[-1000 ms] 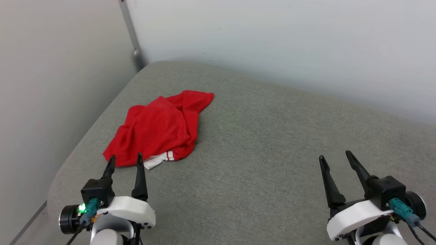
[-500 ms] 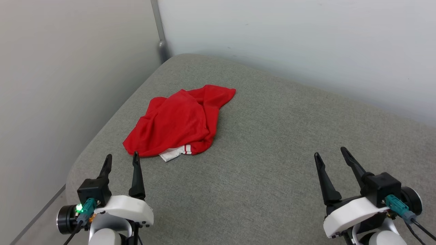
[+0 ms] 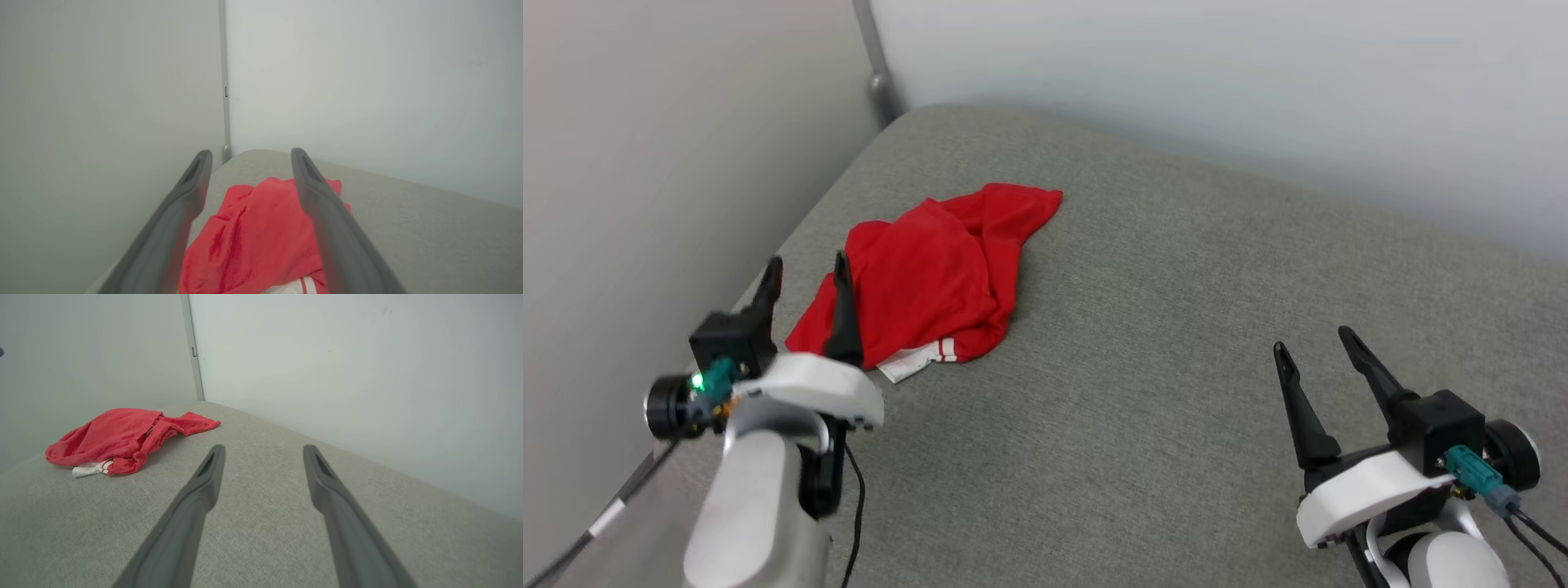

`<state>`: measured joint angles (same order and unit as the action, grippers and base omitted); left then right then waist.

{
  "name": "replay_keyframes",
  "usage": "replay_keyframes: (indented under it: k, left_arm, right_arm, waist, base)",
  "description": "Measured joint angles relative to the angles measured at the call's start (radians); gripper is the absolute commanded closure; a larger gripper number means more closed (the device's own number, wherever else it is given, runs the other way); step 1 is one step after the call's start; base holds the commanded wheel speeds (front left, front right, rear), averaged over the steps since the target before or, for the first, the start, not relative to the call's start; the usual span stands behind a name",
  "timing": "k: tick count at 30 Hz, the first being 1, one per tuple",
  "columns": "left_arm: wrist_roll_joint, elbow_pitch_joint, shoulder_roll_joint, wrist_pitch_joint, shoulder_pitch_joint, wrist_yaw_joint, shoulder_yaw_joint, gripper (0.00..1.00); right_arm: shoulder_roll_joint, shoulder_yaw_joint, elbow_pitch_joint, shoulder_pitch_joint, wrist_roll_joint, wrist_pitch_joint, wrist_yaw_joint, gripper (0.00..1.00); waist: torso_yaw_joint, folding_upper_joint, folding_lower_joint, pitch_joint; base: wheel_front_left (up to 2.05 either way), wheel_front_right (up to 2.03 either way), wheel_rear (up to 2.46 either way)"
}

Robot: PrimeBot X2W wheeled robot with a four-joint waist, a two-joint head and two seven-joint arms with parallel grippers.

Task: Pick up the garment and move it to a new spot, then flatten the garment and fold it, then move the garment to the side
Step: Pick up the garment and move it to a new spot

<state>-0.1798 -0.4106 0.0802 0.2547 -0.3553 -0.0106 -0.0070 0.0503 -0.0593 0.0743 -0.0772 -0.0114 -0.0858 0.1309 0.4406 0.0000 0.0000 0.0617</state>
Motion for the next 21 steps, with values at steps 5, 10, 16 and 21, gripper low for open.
replay_keyframes:
  k: [5,10,16,21]
  left_arm:
    - [-0.038,-0.082,0.045,-0.064,-0.187,-0.044,0.016,0.00]
    - [-0.064,-0.193,0.105,-0.202,-0.346,-0.069,0.019,0.00]
    - [-0.127,-0.343,0.201,-0.447,-0.468,-0.105,0.012,0.00]
    - [-0.184,-0.440,0.274,-0.633,-0.502,-0.117,0.001,0.00]
  right_arm:
    - [0.000,-0.010,-0.032,-0.042,0.033,0.023,0.000,0.00]
    - [0.000,-0.018,-0.050,-0.082,0.054,0.035,0.000,0.00]
    - [0.000,-0.026,-0.063,-0.137,0.056,0.029,0.000,0.00]
    - [0.000,-0.014,-0.053,-0.152,0.047,0.014,0.000,0.00]
  waist:
    - [-0.051,0.0000,0.0000,0.067]
    - [-0.114,0.0000,0.0000,0.145]
    - [-0.198,0.0000,0.0001,0.243]
    - [-0.266,0.0000,0.0001,0.317]
  base:
    - [0.00,0.00,0.00]
    - [0.00,0.00,0.00]
    - [0.00,0.00,0.00]
    - [0.00,0.00,0.00]
